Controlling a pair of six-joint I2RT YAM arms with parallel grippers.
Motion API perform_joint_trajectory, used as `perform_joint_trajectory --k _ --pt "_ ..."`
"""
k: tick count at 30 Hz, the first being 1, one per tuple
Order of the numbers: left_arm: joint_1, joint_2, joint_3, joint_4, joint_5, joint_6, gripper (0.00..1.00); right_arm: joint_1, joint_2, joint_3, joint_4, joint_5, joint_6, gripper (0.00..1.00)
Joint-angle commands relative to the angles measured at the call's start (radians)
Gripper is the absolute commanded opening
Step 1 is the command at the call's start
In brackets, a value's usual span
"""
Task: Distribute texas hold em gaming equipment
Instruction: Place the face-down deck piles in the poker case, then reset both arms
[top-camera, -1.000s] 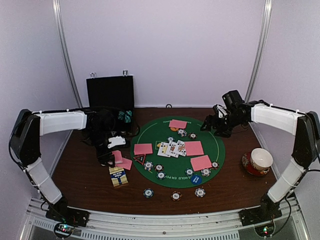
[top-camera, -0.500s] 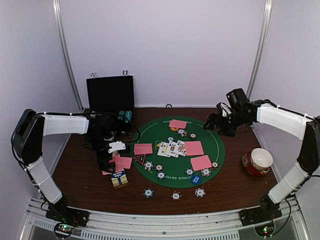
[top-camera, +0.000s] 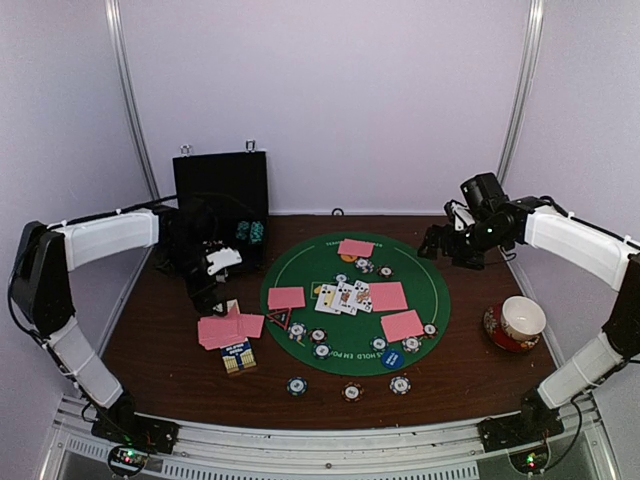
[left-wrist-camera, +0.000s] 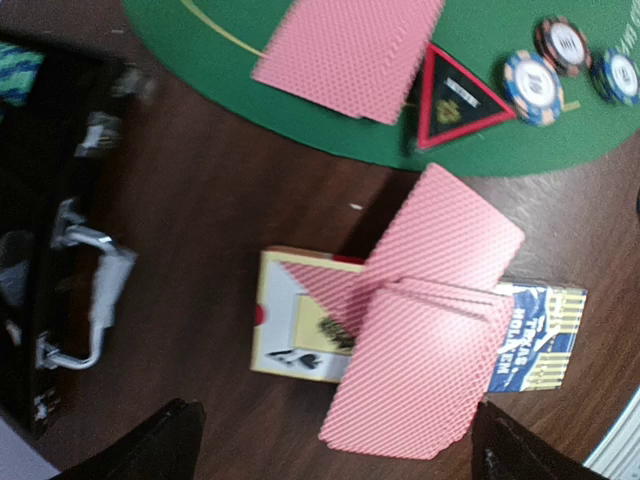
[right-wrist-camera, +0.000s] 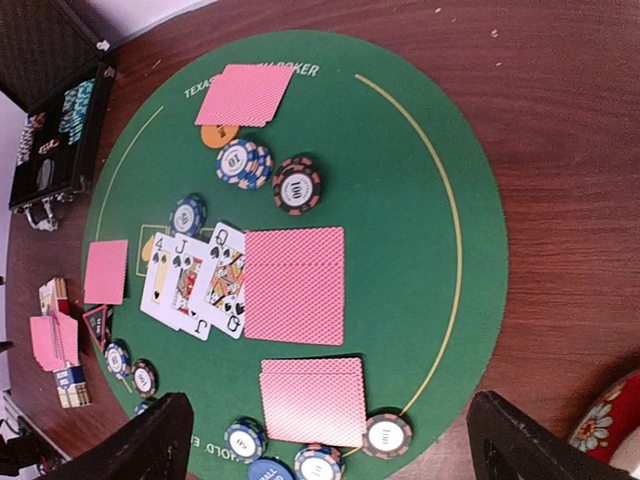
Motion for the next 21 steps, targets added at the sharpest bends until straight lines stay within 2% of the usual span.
perform_joint_trajectory --k 1,4,6,10,15,18,21 --pt "0.125 -0.101 0.071 0.032 0.046 -0.101 0.98 -0.003 -0.087 -0.016 -0.018 0.270 -0.039 1.00" --pt "0.253 -0.173 0.007 0.176 0.082 -0.179 0.97 -0.019 -0.130 -0.072 0.035 0.454 -0.072 0.99" --pt "0.318 -0.217 -0.079 0.328 0.067 -0.263 0.98 -0.024 -0.165 -0.140 0.134 0.572 -0.106 0.99" --pt "0.384 -0.271 -0.261 0.582 0.035 -0.367 0.98 -0.039 -0.211 -0.267 0.325 0.773 -0.162 1.00" --pt "0.390 -0.279 -0.460 0.888 -0.007 -0.417 0.98 -0.123 -0.205 -0.392 0.520 0.754 -0.171 1.00" --pt "0.390 -0.264 -0.570 1.099 -0.020 -0.433 0.98 -0.168 -0.216 -0.520 0.756 0.742 -0.259 0.99" --pt "0.390 -0.225 -0.630 1.235 -0.047 -0.447 0.98 -0.203 -0.212 -0.627 0.954 0.768 -0.319 1.00"
